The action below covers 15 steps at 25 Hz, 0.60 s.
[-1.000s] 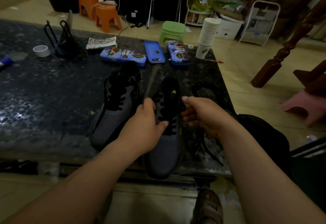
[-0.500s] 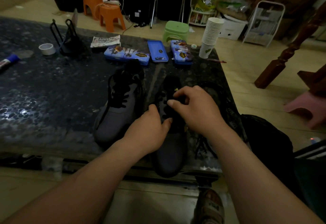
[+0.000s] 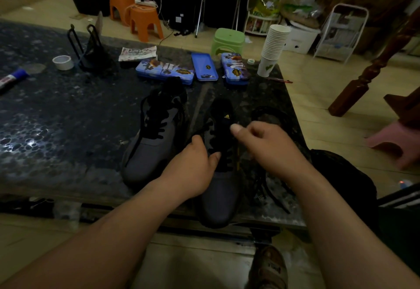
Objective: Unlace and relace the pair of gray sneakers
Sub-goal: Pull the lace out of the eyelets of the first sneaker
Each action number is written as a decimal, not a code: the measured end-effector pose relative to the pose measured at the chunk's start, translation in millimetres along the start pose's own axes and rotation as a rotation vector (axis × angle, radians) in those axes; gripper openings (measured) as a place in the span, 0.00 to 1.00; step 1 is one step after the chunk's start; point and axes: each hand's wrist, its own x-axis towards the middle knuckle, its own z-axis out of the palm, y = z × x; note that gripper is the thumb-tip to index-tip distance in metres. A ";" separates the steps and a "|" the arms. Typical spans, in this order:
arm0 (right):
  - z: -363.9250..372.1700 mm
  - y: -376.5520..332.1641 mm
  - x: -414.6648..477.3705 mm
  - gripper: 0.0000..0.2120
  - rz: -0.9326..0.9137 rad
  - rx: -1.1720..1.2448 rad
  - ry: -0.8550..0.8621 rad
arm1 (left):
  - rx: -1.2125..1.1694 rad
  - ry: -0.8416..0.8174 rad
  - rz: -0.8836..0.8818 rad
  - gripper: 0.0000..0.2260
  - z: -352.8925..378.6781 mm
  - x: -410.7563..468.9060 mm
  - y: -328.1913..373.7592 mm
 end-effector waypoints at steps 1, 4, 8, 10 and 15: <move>4.4 -1.8 2.1 0.21 -0.047 -0.082 0.006 | 0.006 0.004 -0.002 0.14 0.1 0.6 0.4; 5.3 -3.6 2.6 0.15 -0.239 -0.055 0.108 | 0.014 0.009 -0.014 0.14 0.3 0.9 2.1; -19.7 -2.3 -18.5 0.17 -0.185 0.486 0.040 | 0.015 -0.004 -0.004 0.14 -0.2 1.9 1.9; -24.7 1.9 -28.0 0.19 -0.121 0.448 0.011 | 0.025 -0.009 -0.010 0.14 -0.5 2.1 2.2; -9.8 18.8 -20.7 0.16 0.090 -0.081 -0.183 | 0.069 -0.022 -0.030 0.17 -2.9 2.6 1.7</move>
